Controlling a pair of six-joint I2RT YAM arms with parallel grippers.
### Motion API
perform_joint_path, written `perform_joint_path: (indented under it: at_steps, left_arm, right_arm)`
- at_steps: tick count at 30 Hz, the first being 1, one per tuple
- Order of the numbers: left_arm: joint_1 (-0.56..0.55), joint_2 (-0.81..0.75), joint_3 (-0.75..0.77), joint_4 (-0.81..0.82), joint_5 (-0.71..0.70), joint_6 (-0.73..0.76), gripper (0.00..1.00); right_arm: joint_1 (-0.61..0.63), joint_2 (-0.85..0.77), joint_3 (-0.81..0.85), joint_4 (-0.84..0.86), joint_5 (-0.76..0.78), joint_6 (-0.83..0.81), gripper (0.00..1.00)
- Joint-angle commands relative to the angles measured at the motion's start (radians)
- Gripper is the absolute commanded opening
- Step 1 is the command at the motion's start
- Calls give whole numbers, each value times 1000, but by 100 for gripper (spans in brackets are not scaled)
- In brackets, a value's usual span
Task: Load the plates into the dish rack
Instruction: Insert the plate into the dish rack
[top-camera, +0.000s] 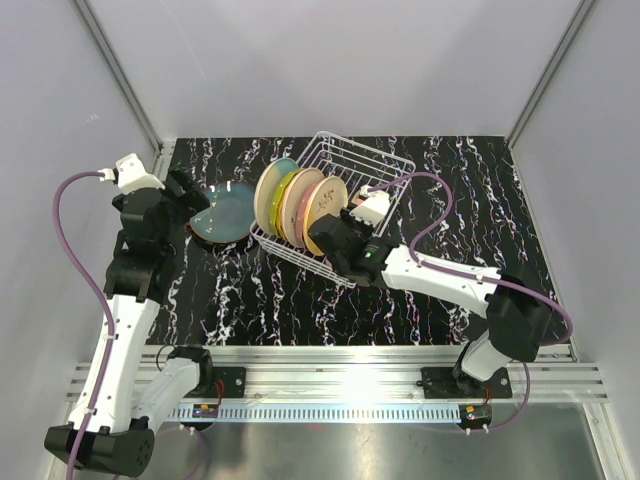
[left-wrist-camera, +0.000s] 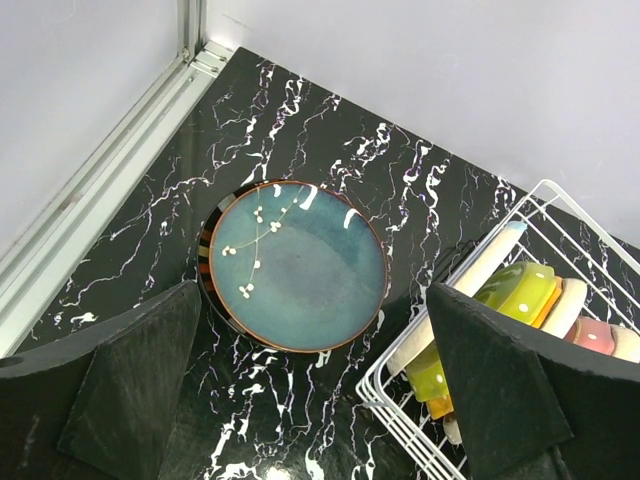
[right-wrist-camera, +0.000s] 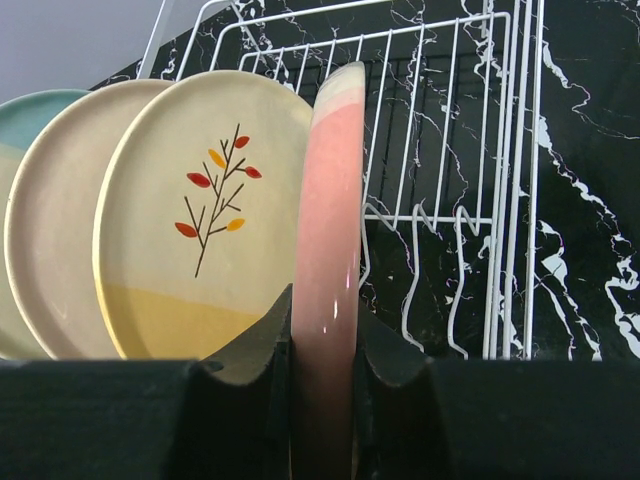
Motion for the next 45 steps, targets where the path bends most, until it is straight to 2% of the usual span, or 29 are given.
perform_joint_path:
  at_steps: [1,8,12,17,25,29,35,45]
  left_arm:
    - [-3,7,15,34,18,-7,99]
    - [-7,6,18,32,34,-5,99]
    - [-7,4,17,32,34,-4,99]
    - [-7,9,18,32,43,-5,99]
    - [-7,10,18,32,46,-4,99]
    - [-7,15,18,34,46,-2,99]
    - [-7,18,17,34,46,-2,99]
    - [-5,27,17,32,49,-1,99]
  right_arm:
    - [-9,-11,84,62,49,51,16]
    - [-19,1,86,38,37,75,18]
    - [-23,9,95,15,34,93,23]
    - [-29,15,101,9,31,95,36]
    - [-35,1,92,22,26,97,39]
    - [-39,1,89,128,-8,-13,43]
    - [-49,2,93,283,-109,-192,57]
    - [-56,-20,132,348,-141,-305,61]
